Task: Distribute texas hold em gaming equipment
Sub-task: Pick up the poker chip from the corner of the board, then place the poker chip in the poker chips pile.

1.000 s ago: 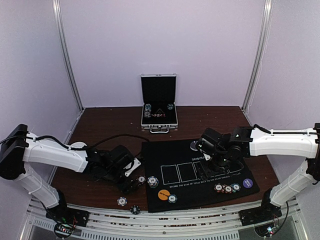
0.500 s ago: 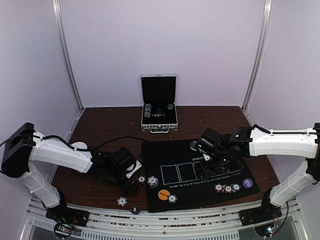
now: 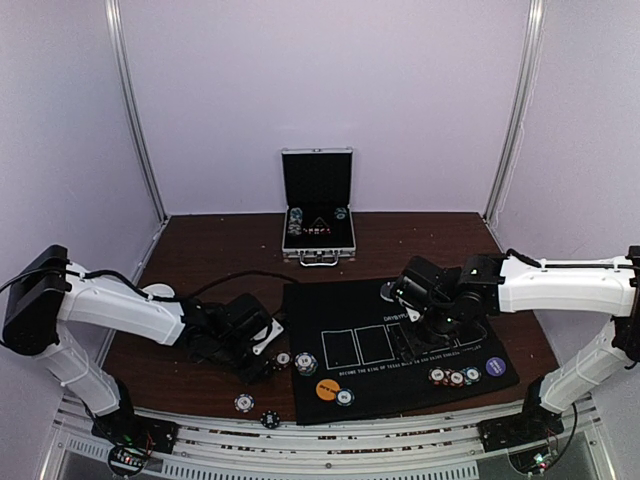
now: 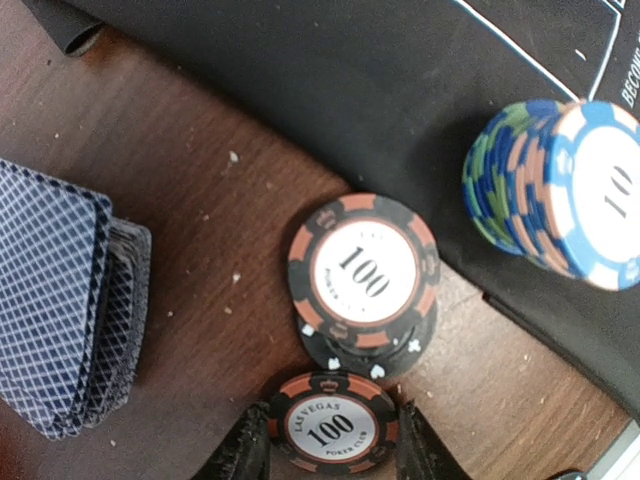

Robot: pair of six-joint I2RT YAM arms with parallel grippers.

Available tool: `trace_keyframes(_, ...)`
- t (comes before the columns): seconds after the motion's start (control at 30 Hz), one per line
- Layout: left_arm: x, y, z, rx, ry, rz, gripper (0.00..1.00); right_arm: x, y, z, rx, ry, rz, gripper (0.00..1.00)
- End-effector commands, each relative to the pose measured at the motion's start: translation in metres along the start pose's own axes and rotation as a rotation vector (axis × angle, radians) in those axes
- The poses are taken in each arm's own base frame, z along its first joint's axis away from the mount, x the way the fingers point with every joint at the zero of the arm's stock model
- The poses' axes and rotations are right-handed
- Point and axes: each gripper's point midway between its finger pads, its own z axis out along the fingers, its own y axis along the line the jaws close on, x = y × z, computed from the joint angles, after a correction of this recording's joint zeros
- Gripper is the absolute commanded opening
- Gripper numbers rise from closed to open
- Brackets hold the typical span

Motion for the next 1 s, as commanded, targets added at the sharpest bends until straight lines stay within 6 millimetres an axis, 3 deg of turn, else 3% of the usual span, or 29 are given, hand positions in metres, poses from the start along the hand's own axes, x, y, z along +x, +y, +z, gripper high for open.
trace_keyframes(0.0,0.001,-0.002,-0.013,0.013,0.014,-0.004,0.31,0.003,-0.005,0.003,0.02,0.016,-0.004,0.72)
trace_keyframes(0.23,-0.025,0.001,-0.039,-0.011,-0.057,0.006,0.31,0.003,-0.005,0.003,0.022,0.016,-0.004,0.72)
trace_keyframes(0.37,-0.048,-0.004,-0.044,0.001,-0.127,0.035,0.31,0.002,-0.005,0.003,0.022,0.013,-0.004,0.73)
trace_keyframes(0.53,-0.068,-0.006,-0.03,-0.006,-0.13,0.065,0.31,0.002,-0.005,0.001,0.021,0.012,-0.006,0.72)
trace_keyframes(0.73,-0.066,-0.008,-0.005,0.012,-0.069,0.093,0.31,0.004,-0.008,-0.002,0.024,0.005,0.002,0.73)
trace_keyframes(0.87,-0.063,-0.01,0.001,0.027,-0.047,0.095,0.33,0.005,-0.008,-0.002,0.022,0.006,0.004,0.72)
trace_keyframes(0.97,-0.065,-0.011,0.001,0.033,-0.05,0.095,0.41,0.005,-0.008,-0.002,0.021,0.008,0.001,0.72)
